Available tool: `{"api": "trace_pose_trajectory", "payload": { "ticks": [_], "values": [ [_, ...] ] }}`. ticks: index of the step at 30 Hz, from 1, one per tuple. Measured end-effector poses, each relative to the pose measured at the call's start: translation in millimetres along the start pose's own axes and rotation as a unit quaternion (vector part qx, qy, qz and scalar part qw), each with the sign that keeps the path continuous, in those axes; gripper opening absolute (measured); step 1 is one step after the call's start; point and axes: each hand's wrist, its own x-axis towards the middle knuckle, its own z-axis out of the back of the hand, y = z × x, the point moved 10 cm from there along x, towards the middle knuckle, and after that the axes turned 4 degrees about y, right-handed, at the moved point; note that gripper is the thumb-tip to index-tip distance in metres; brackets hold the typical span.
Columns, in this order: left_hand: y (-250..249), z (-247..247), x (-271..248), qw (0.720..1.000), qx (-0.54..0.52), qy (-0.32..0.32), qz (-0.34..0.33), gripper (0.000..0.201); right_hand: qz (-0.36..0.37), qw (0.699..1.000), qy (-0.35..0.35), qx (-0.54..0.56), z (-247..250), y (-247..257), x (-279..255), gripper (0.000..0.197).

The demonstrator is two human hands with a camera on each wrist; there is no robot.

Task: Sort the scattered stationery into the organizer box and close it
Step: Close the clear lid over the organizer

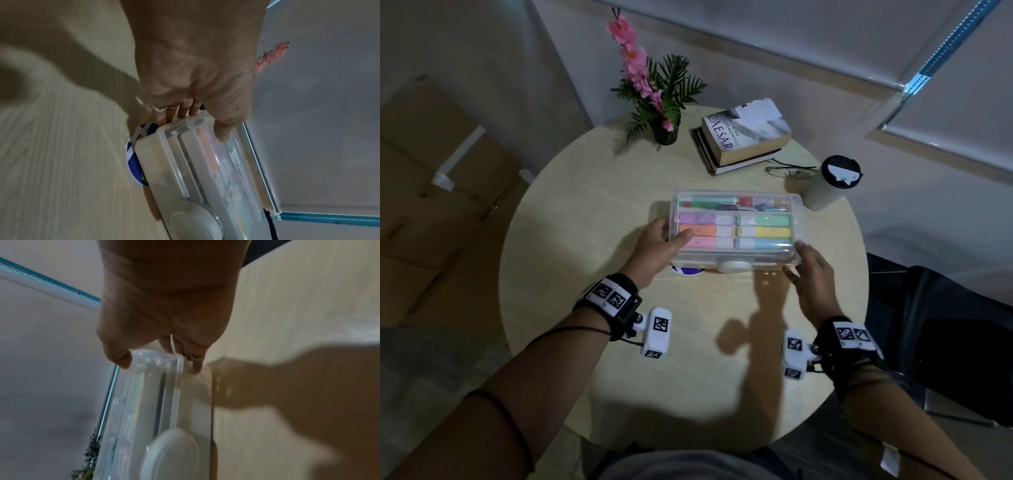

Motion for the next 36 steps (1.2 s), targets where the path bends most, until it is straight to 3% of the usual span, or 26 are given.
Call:
{"api": "trace_pose_trajectory", "payload": {
  "ticks": [2,4,7,9,12,17,20,24,27,32,36],
  "values": [
    [2,2,2,1.000,0.005,-0.006,0.005,0.065,-0.004,0.999,-0.040,0.021,-1,-16,-12,0.052],
    [2,2,2,1.000,0.004,-0.008,0.007,0.069,-0.050,0.996,-0.055,0.050,-11,-44,-21,0.042],
    [-1,2,-1,1.000,-0.002,-0.010,0.008,0.070,-0.174,0.975,0.016,0.137,-58,-89,-40,0.018],
    [-4,0,-5,1.000,-0.004,-0.002,0.010,0.063,-0.208,0.960,0.060,0.175,-89,-98,-51,0.017],
    [-6,-1,-7,1.000,-0.005,0.006,0.008,0.049,-0.189,0.954,0.067,0.223,-112,-88,-55,0.020],
    [-9,-2,-8,1.000,0.000,0.018,0.005,0.046,-0.182,0.930,0.055,0.316,-115,-86,-54,0.025],
    [-11,-2,-9,1.000,0.000,0.017,0.004,0.045,-0.169,0.946,0.022,0.276,-106,-91,-51,0.040],
    [-12,-3,-9,1.000,-0.003,0.021,0.003,0.042,-0.081,0.973,-0.061,0.205,-87,-82,-50,0.059],
    [-12,-3,-10,1.000,-0.007,0.024,0.003,0.044,-0.030,0.985,-0.092,0.143,-77,-71,-52,0.046],
    [-12,-4,-13,0.999,-0.019,0.033,0.005,0.054,-0.004,0.986,-0.103,0.128,-57,-66,-44,0.047],
    [-6,-6,-14,0.996,-0.063,0.036,0.046,0.053,-0.012,0.973,-0.212,0.094,2,-43,-24,0.033]
  ]
}}
